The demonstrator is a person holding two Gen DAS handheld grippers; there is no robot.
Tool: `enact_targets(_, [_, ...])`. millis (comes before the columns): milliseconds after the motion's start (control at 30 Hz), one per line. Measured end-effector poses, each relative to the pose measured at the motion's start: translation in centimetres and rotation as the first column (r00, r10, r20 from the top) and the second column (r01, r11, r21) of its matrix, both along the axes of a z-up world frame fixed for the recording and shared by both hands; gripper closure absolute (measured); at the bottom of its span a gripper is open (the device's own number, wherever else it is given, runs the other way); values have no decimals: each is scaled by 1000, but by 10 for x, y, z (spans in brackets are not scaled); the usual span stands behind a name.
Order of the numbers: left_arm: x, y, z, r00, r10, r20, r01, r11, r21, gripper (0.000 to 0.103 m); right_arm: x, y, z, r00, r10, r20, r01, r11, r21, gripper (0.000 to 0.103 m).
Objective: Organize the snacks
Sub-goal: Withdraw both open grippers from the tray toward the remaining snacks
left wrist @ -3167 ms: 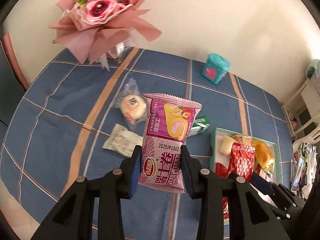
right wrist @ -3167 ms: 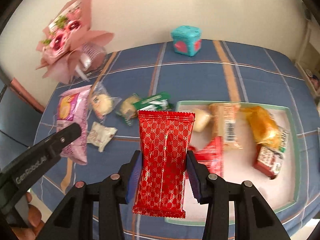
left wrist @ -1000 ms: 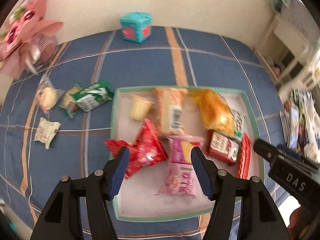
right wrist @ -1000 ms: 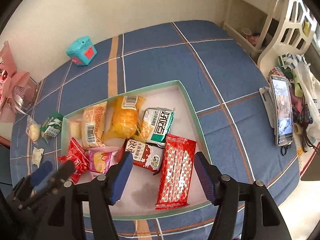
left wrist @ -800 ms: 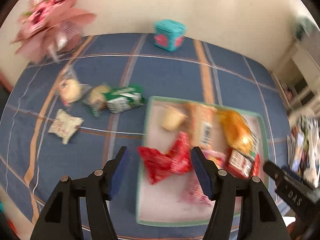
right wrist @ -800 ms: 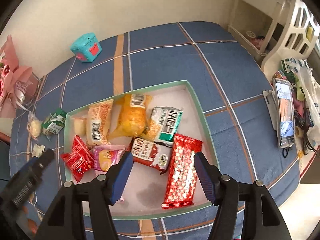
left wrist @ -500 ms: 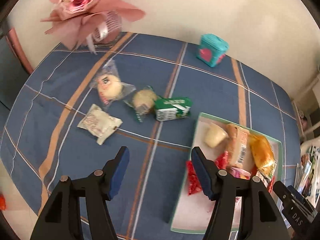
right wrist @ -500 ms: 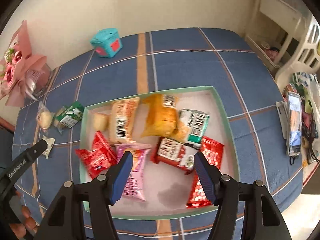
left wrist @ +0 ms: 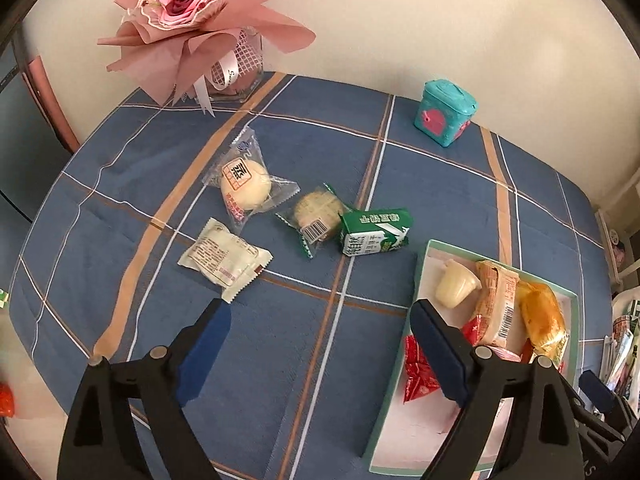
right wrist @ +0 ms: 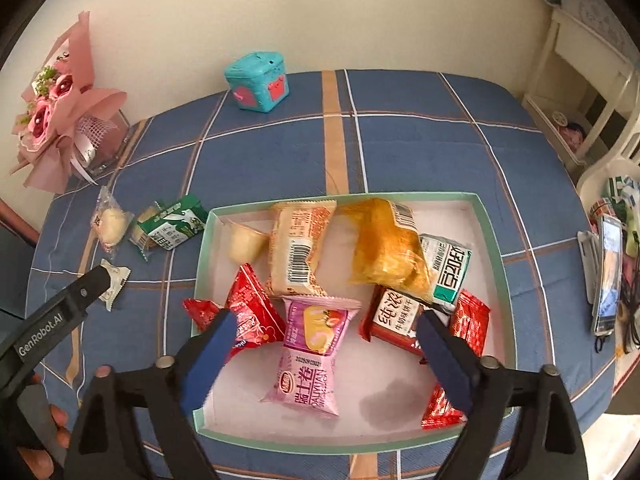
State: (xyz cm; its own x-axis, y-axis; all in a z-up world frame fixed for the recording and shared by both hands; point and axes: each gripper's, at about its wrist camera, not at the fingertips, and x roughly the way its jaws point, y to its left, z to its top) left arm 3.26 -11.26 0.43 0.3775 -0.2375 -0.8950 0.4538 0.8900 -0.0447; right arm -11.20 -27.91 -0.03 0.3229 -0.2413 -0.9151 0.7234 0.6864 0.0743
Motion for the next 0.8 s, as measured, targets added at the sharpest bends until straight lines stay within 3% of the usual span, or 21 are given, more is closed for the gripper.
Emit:
enact_targets(67, [1,1,0,1000,4,1,-4,1000,-3,9,2,2,0,1000,1,4,-1,1000,-9,0])
enact_targets(533, [9,9,1,1000,9,-5,-9,1000,-24,3,18,13,-14,1000,-4,-8,4,1000,4,0])
enact_targets(800, [29,32,-1,998,52,-17,-52,998,-23,2,51,47,-26,997,72,-6,-72,997,29,0])
